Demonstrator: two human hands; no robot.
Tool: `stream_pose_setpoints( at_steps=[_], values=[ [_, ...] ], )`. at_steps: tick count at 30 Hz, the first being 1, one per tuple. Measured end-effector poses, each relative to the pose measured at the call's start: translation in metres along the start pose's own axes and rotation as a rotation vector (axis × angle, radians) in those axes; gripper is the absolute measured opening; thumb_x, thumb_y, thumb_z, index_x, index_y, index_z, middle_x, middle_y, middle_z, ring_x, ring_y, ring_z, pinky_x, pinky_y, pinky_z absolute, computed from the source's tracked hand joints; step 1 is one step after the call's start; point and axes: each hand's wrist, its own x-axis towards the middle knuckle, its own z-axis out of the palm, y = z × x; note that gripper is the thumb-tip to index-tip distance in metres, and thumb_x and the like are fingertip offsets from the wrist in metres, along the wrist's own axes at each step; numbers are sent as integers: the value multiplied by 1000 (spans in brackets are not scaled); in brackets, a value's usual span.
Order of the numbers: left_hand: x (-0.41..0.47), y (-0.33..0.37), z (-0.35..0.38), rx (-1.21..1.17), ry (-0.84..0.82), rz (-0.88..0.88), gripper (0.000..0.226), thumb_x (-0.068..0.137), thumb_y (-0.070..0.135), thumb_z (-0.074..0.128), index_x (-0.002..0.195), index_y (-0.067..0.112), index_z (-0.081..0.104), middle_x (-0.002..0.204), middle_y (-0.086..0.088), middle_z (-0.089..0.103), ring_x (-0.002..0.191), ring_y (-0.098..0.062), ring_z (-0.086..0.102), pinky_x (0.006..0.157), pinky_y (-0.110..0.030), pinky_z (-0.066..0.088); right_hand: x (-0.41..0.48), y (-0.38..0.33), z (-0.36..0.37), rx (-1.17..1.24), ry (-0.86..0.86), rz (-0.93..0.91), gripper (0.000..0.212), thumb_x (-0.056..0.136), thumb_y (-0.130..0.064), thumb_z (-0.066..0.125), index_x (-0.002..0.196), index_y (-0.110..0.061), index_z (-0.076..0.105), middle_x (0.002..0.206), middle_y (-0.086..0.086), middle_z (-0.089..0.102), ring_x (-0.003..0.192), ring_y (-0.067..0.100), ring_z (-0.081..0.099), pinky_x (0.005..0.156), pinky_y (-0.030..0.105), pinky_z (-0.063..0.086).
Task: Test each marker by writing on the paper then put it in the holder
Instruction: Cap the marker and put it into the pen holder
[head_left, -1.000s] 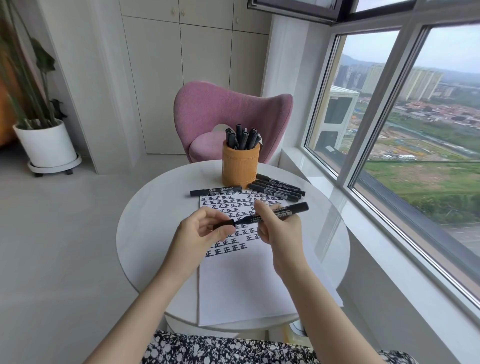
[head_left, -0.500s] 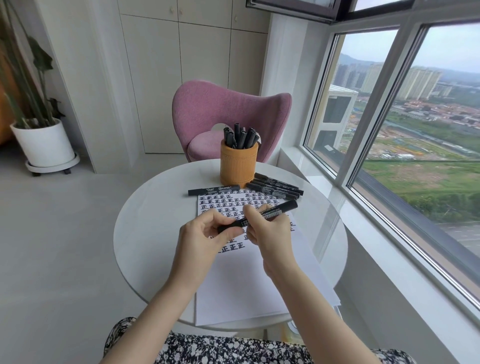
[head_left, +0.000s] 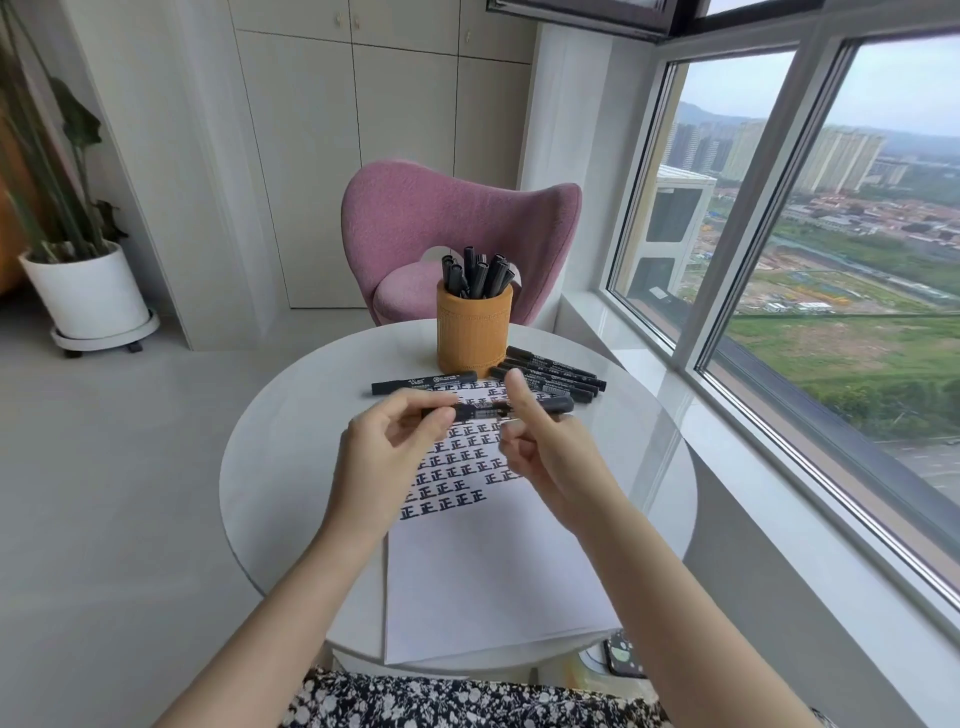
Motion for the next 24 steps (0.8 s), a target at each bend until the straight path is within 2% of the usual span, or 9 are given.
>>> stream_pose_setpoints(
  at_steps=[3,5,7,12,17,24],
  values=[
    [22,7,-8,27,104,62,13,83,9,67,89,21,68,89,2,71,86,-13,67,83,-24,51,7,-2,-17,-124,192,-39,43,83,-49,65,99,-8,60,63,0,52,49,10,39,46,17,29],
    [43,13,-13,41,181,103,13,82,10,69,91,18,65,88,4,70,82,-9,65,82,-22,50,12,-3,-28,-264,325,-127,32,90,-38,62,101,-8,63,68,-1,58,50,9,43,44,15,32],
    [66,21,-16,69,251,151,14,81,11,71,92,16,63,85,7,68,78,-6,65,80,-19,50,16,0,-36,-372,379,-196,22,92,-29,59,97,-8,65,73,1,61,54,9,47,50,19,34],
    [114,32,-15,147,361,267,16,79,12,71,92,15,63,85,4,68,78,-4,64,78,-17,50,18,12,-43,-465,391,-249,11,91,-18,57,86,-12,64,77,-1,64,66,11,52,64,25,39],
    [143,37,-10,225,345,345,19,77,6,71,96,9,69,91,-2,70,79,-5,66,80,-15,51,22,21,-50,-457,387,-256,13,92,-19,56,96,-11,66,87,-3,66,77,15,58,67,25,41],
    [162,32,9,244,331,375,25,79,3,69,102,10,70,91,2,69,78,-3,64,79,-9,48,26,20,-51,-460,367,-286,10,92,-17,56,91,-16,66,81,-1,65,65,12,50,61,22,38]
  ],
)
